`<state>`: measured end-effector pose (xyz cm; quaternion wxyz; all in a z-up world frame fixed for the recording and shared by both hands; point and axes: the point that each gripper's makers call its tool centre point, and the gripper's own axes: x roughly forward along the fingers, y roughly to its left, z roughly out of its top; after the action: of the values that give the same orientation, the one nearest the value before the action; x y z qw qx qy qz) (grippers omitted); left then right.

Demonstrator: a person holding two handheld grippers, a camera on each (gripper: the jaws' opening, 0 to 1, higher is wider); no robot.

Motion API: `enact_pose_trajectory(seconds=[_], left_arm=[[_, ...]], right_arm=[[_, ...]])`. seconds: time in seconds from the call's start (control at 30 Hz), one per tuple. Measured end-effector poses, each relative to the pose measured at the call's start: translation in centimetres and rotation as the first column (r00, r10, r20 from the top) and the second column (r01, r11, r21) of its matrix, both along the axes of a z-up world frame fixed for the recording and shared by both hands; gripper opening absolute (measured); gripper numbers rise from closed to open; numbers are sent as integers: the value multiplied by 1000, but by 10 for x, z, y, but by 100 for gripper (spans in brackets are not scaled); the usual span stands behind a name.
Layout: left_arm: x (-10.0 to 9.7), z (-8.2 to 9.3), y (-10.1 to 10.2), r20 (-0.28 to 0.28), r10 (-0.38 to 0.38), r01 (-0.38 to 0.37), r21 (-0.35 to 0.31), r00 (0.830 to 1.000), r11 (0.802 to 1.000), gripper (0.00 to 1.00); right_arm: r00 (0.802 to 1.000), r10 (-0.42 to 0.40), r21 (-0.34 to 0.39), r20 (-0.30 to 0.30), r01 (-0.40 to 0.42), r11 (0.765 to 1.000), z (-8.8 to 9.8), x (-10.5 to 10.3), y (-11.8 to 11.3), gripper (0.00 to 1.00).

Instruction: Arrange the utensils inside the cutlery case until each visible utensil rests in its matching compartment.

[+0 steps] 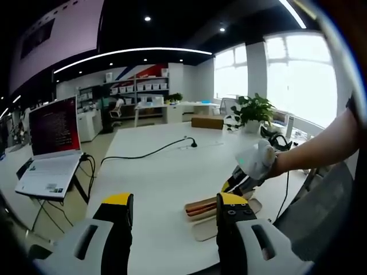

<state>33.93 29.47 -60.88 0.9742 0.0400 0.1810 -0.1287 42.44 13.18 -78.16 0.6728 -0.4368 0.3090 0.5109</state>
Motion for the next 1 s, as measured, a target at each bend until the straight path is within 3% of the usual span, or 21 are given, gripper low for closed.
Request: enact_pose_trajectory(seconds=[0.6,1.0], left_arm=[[0,3,2,19,4,-4,-1,1000,1000,60],[-1,5,2,30,6,-6,2,1000,1000,60]], right_arm=[[999,-47,15,23,47,999,16,-10,-24,6],[998,-62,27,13,61,998,20,-28,-37,6]])
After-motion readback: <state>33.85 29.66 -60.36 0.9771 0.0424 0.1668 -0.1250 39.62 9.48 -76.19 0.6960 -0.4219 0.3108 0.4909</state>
